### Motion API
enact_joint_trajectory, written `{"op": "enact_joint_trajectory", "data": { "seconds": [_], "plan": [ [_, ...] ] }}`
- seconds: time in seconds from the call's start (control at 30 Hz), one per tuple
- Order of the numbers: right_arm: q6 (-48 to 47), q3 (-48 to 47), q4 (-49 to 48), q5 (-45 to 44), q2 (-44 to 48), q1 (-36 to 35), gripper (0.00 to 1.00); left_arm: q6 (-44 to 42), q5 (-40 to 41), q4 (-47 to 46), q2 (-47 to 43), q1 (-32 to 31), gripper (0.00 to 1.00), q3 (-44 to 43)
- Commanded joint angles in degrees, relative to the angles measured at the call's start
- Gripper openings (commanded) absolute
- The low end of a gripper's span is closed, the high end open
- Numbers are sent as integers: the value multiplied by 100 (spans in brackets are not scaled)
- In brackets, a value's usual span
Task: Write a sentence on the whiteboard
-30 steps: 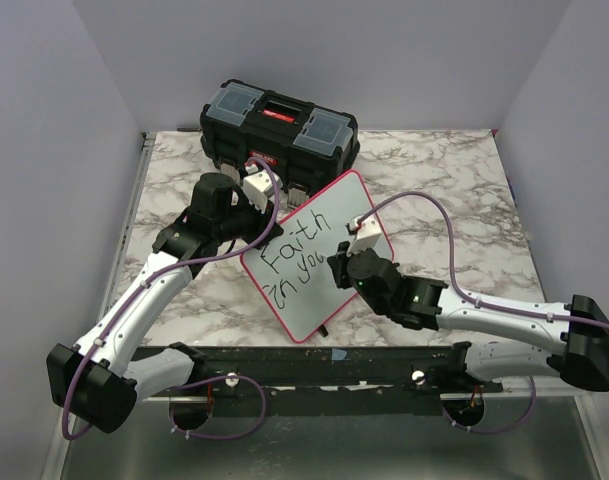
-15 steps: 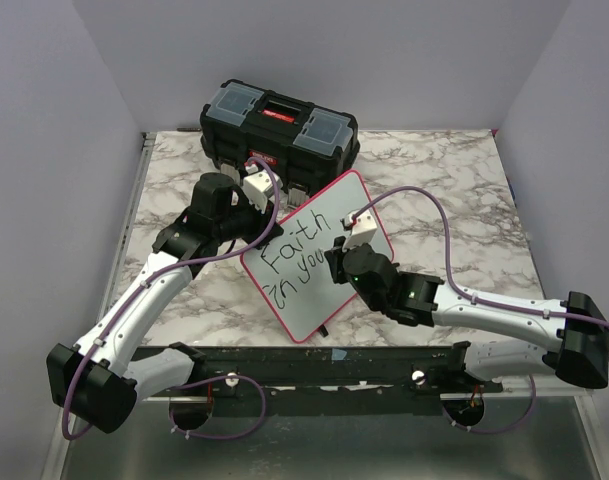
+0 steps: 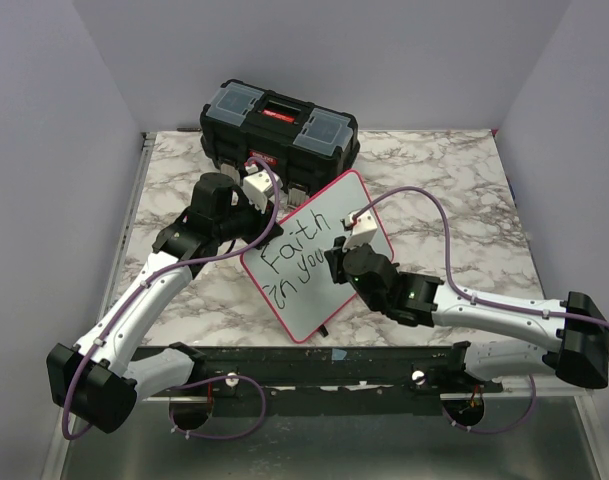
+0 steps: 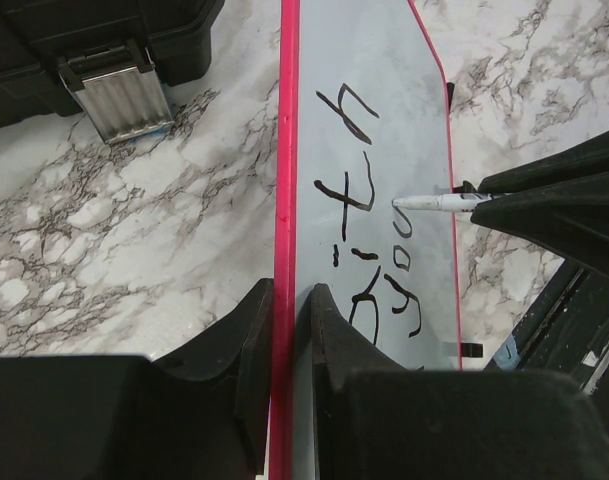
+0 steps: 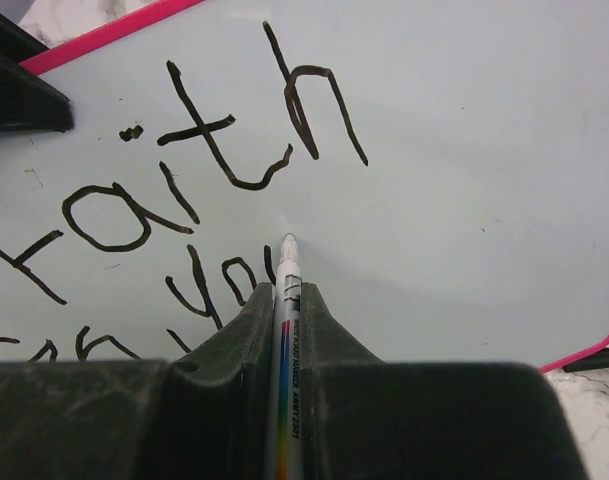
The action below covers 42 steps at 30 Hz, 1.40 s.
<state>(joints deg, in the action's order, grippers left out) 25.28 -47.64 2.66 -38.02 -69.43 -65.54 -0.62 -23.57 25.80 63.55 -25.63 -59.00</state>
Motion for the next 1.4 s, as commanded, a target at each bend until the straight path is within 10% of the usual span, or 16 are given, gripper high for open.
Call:
{"op": "enact_joint_trajectory", "data": {
  "seconds": [0.0,1.37],
  "plan": [
    [263,234,-34,39,8,39,1,-254,116,-129,-125,-36,0,-21],
    [563,426,326,-160,810,42,1,-240,84,-146,-119,-39,0,-11]
  ]
}}
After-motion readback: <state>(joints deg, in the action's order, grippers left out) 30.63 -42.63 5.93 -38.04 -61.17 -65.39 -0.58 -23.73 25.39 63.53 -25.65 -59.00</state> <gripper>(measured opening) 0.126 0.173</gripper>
